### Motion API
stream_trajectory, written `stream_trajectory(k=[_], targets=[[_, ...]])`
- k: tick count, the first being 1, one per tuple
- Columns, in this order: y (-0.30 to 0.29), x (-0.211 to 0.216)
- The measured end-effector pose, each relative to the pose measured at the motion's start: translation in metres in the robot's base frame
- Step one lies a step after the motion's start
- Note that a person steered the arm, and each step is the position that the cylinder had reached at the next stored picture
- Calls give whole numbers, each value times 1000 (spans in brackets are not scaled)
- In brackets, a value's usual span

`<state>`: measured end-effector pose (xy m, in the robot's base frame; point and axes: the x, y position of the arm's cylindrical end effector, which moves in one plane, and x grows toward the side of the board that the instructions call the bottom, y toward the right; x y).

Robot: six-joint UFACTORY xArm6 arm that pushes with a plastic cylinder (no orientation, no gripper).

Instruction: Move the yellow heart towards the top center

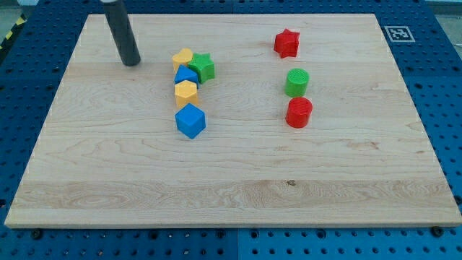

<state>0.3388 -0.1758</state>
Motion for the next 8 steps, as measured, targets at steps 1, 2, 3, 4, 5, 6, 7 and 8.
stream_trajectory(k=[1,2,3,4,5,6,7,8], targets=[[3,1],[38,18],[64,25],[65,24],[65,22],[65,-3],[89,-26],[131,-27]])
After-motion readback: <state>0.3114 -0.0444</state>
